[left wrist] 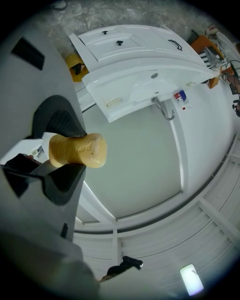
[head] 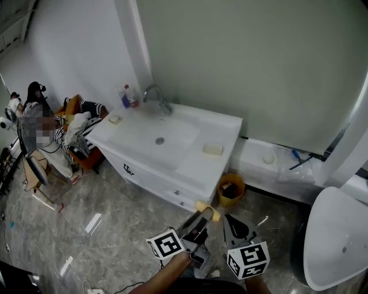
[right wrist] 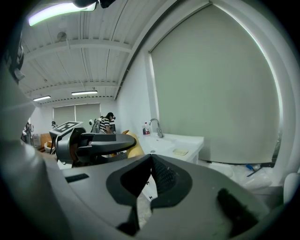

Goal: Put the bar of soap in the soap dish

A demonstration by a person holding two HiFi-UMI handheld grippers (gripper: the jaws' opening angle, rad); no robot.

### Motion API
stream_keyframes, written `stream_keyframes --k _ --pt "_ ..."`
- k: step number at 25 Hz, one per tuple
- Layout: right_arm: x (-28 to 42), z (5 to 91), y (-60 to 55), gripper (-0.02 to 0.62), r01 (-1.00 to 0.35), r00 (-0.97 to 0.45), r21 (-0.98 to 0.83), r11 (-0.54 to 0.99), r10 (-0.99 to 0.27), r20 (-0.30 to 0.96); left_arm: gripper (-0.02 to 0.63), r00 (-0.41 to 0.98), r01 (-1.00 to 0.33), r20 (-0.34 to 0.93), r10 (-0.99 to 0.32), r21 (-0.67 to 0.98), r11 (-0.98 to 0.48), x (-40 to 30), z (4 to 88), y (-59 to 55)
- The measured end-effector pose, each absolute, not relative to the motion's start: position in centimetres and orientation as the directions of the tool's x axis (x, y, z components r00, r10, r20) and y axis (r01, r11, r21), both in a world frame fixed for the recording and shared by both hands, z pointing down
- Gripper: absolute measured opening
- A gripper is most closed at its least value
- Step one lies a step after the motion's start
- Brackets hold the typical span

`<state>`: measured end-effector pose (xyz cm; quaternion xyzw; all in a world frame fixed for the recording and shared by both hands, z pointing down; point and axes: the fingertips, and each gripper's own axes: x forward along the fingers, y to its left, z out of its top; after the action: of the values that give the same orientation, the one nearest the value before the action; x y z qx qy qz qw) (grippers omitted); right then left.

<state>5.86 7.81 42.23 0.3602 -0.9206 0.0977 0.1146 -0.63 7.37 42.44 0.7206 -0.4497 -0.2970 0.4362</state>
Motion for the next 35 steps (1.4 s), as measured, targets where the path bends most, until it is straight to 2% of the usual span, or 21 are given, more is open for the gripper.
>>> stream_keyframes --k 13,18,22,35 --pt "0.3 42.9 1.2 0.012 -0.729 -0.667 -0.081 0.68 -0.679 0.306 0.181 0.48 -0.346 -0.062 -0.875 0.903 -0.253 -6.0 43.2 0.2" --pt "-2.6 42.8 -0.5 0.012 -0.742 -0.651 -0.069 0.667 -0.692 0.313 0.183 0.488 -0.335 -0.013 -0.873 0.92 -0.201 -8.7 44.1 -1.3" --pt "-4.8 42.6 -1.6 0.012 -0.754 -0.636 -0.058 0.654 -0.705 0.315 0.181 0.518 -0.319 -0.075 -0.852 0.907 -0.274 -10.6 43.0 -2.7" --pt "-11.0 42.6 -5.2 0.012 -0.791 -0.589 -0.033 0.612 -0.744 0.315 0.181 0.563 -0.287 -0.093 -0.821 0.91 -0.299 -17.0 43.4 -6.6"
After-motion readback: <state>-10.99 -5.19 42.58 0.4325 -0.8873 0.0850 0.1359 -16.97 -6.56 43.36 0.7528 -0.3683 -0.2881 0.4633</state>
